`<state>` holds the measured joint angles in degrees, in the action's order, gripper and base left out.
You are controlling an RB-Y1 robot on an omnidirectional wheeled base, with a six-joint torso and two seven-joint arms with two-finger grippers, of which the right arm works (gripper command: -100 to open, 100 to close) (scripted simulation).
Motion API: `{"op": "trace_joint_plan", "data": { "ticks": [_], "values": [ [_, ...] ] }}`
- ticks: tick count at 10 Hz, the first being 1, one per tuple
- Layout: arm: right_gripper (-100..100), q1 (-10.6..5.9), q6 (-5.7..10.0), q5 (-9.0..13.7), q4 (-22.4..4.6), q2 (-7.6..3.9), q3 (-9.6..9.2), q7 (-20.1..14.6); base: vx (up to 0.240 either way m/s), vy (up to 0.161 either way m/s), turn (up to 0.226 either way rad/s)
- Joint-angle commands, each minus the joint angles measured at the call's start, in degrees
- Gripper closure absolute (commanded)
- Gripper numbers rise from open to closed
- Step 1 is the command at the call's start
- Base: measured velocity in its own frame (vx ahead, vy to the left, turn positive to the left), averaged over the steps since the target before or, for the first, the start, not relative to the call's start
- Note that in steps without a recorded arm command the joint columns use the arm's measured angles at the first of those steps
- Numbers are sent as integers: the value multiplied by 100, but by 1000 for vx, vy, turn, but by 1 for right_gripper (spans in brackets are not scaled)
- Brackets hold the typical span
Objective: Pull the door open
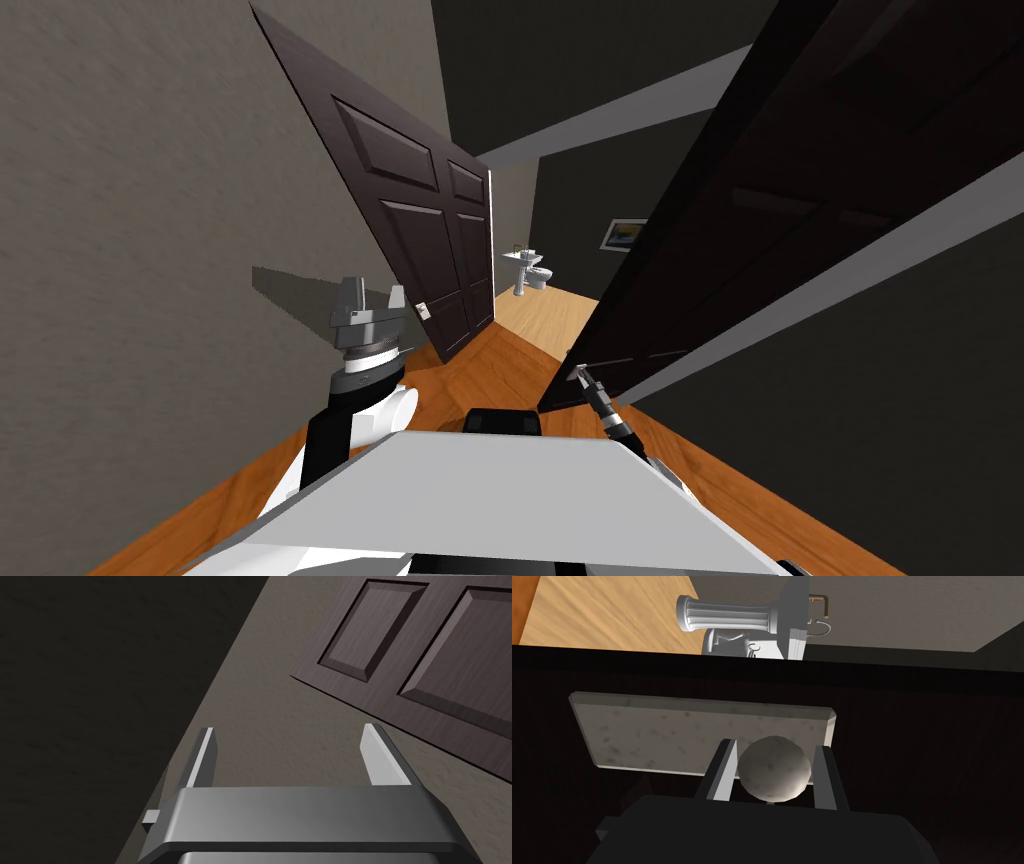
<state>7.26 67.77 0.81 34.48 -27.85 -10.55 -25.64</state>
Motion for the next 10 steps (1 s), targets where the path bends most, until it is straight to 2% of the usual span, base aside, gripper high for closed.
{"op": "trace_joint_plan", "data": {
  "ticks": [1, 2, 3, 10],
  "values": [
    [100, 65, 186, -11, -55, -65, -15, -45, -192, -64, 150],
    [100, 75, 216, -14, -67, -76, -19, -53, -161, -85, 102],
    [100, 88, 136, -14, -6, -57, -20, -38, -62, -34, 17],
    [100, -343, -308, 294, -143, 166, -25, 264, -183, -81, 180]
  ]
}}
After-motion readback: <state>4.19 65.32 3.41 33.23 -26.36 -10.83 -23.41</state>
